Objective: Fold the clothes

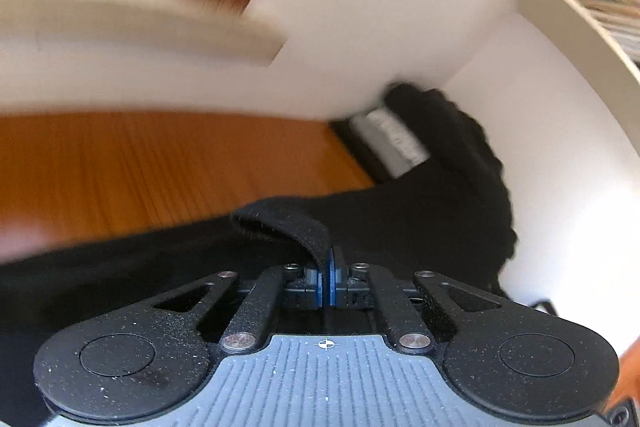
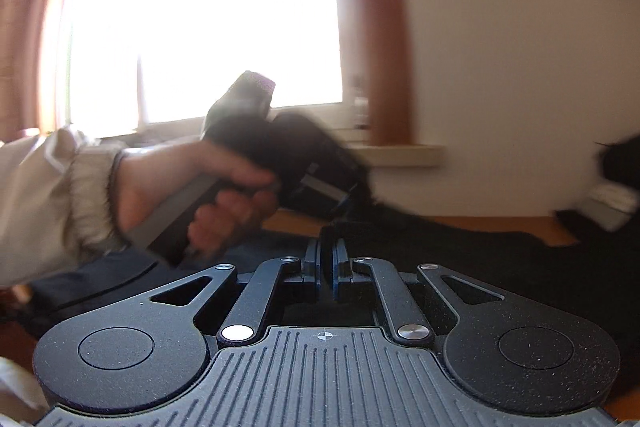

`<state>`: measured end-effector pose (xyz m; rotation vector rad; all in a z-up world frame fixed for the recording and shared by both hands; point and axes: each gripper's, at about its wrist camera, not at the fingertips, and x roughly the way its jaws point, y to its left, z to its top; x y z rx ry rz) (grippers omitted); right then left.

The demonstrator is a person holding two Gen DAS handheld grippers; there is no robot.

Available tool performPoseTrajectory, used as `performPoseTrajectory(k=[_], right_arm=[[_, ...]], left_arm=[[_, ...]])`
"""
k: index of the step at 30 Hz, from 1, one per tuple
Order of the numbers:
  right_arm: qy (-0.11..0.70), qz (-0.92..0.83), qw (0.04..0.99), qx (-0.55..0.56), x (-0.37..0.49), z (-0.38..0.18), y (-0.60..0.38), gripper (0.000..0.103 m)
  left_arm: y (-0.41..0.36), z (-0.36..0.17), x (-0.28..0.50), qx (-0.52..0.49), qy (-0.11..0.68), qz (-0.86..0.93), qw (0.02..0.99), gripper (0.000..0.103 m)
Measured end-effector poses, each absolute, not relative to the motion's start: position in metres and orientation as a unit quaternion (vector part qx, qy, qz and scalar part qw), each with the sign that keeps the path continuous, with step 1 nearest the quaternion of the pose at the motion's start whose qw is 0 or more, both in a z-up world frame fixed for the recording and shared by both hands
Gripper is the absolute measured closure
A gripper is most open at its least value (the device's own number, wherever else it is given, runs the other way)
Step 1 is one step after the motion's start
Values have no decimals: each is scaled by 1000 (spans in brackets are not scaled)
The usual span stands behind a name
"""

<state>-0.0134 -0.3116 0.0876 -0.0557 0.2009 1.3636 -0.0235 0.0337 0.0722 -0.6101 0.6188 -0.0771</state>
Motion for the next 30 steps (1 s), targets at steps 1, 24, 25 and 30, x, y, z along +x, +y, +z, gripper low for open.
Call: performPoseTrajectory(k=[1, 24, 25, 30], right_arm=[[93, 641, 761, -25, -22, 90, -305, 97], [11, 844, 529, -88, -269, 180, -107, 97], [9, 847, 523, -95, -278, 180, -99, 97], [7, 855, 505, -120, -314, 179, -60, 97]], left_arm=[[37, 84, -35, -285, 296, -38, 911, 100], [185, 215, -363, -206, 238, 156, 936, 100], [192, 215, -370, -206, 242, 162, 934, 100], [224, 203, -403, -212, 252, 193, 924, 100]])
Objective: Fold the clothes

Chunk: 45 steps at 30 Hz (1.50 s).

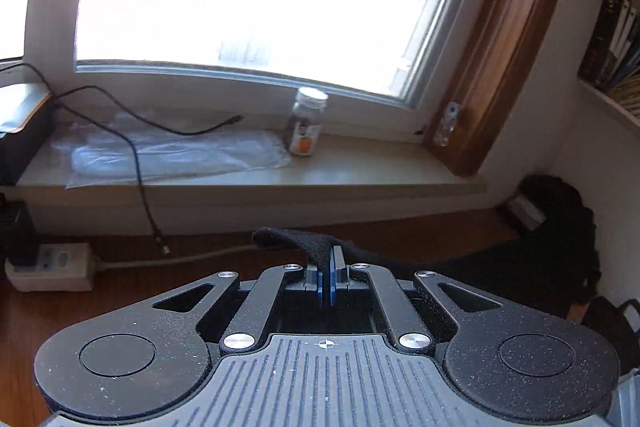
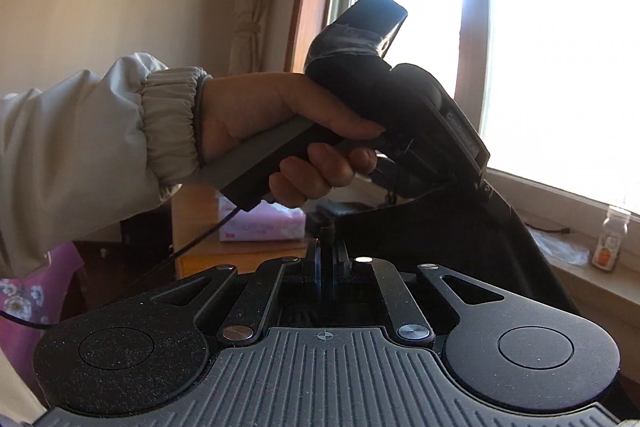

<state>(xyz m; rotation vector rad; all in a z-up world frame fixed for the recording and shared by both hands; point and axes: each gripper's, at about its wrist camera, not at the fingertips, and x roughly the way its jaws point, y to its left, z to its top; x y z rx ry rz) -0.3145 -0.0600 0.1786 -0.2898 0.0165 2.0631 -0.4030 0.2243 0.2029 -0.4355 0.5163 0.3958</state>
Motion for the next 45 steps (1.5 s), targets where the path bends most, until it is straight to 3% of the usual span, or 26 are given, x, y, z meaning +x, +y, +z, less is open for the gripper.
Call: performPoseTrajectory(k=[7, 14, 17, 19, 21, 25, 28, 31, 37, 41, 45], right_arm=[[-1, 864, 479, -156, -358, 175, -25, 97], [44, 860, 463, -209, -382, 124, 9, 97], [75, 857, 453, -234, -387, 100, 22, 92], [84, 861, 448, -226, -380, 96, 19, 79], [99, 862, 449, -214, -366, 99, 16, 77], [109, 857, 463, -199, -334, 101, 10, 76], [109, 849, 470, -217, -330, 90, 8, 76], [120, 846, 463, -236, -345, 76, 21, 76], [135, 869, 418, -227, -358, 79, 2, 76], [144, 866, 433, -204, -330, 97, -23, 73], [127, 844, 482, -199, -281, 112, -64, 66]], left_arm=[[249, 199, -445, -214, 251, 222, 917, 100], [277, 127, -454, -227, 302, 255, 890, 97], [289, 107, -462, -240, 305, 261, 884, 95], [293, 102, -470, -248, 296, 257, 886, 94], [292, 106, -475, -249, 287, 258, 888, 92], [287, 120, -483, -232, 264, 282, 893, 66], [285, 130, -487, -222, 244, 306, 893, 57], [279, 135, -481, -209, 233, 319, 895, 42], [252, 137, -448, -187, 198, 300, 914, 26], [233, 133, -410, -191, 181, 261, 929, 23], [217, 116, -362, -178, 186, 226, 939, 13]])
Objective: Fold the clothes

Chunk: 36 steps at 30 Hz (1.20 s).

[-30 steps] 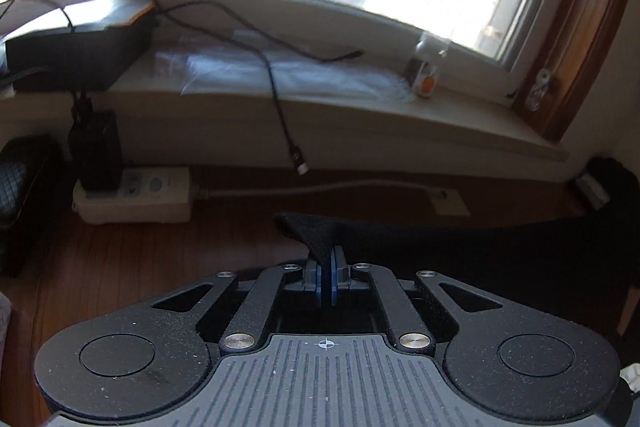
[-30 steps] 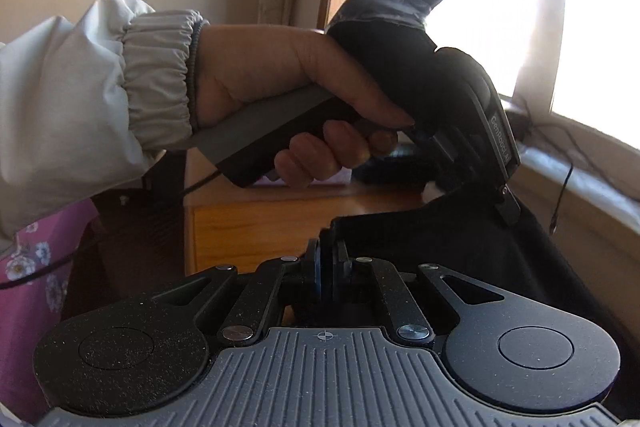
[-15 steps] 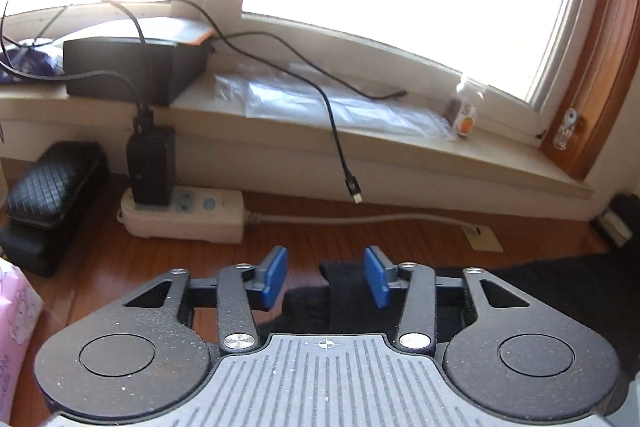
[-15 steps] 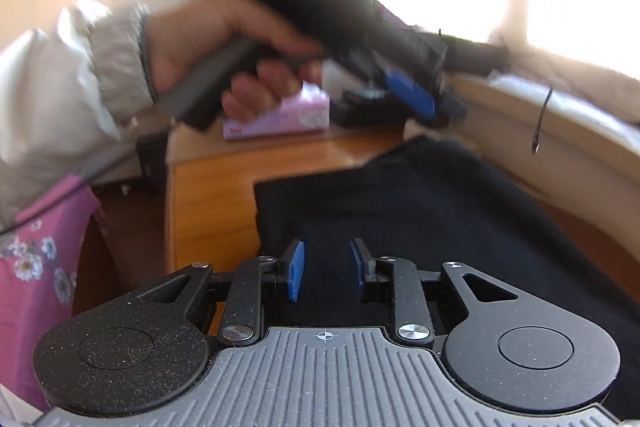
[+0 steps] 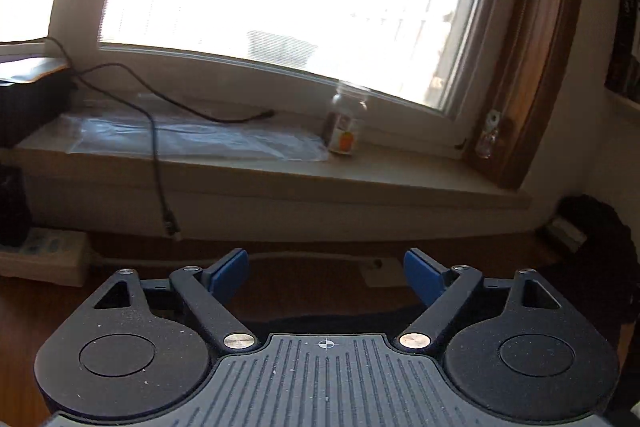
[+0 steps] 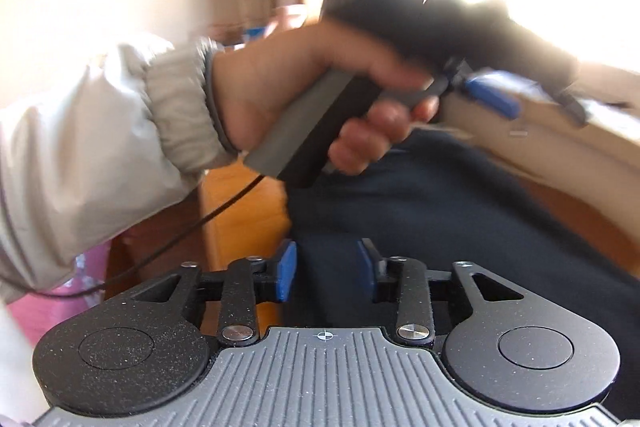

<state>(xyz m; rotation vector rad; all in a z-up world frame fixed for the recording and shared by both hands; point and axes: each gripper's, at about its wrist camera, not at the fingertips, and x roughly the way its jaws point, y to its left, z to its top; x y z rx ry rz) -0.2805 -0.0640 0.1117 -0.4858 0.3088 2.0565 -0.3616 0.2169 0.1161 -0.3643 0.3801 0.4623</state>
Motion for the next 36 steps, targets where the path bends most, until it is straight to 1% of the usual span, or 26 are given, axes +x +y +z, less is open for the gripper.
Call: performPoseTrajectory(k=[5, 6, 7, 8, 9, 12, 16, 20, 24, 30, 33, 35, 36], right_arm=[[131, 776, 585, -197, -187, 112, -131, 66], [140, 760, 603, -198, -169, 109, -141, 68], [151, 745, 620, -196, -150, 106, -151, 80], [162, 729, 636, -194, -130, 103, -163, 89], [169, 714, 652, -192, -114, 101, -175, 94], [186, 677, 690, -174, -81, 93, -206, 94], [203, 655, 711, -155, -65, 75, -240, 94], [226, 650, 708, -157, -58, 62, -273, 93], [238, 647, 705, -166, -71, 55, -281, 91], [231, 661, 688, -190, -92, 66, -289, 90], [213, 657, 704, -165, -89, 79, -289, 90], [215, 659, 705, -151, -85, 82, -282, 90], [214, 659, 705, -152, -86, 82, -277, 87]], left_arm=[[201, 86, -298, -178, 205, 190, 943, 13], [196, 80, -286, -175, 209, 184, 944, 10], [192, 75, -274, -172, 213, 179, 945, 9], [187, 71, -263, -170, 216, 173, 946, 9], [182, 68, -253, -171, 217, 166, 947, 9], [167, 57, -228, -177, 220, 140, 949, 7], [144, 38, -202, -132, 252, 121, 951, 6], [128, 23, -187, -85, 297, 126, 943, 5], [123, 20, -187, -65, 307, 134, 940, 5], [125, 20, -185, -63, 317, 135, 937, 4], [125, 21, -186, -63, 317, 135, 937, 4], [125, 21, -186, -61, 319, 136, 936, 3], [124, 21, -185, -59, 320, 136, 936, 2]])
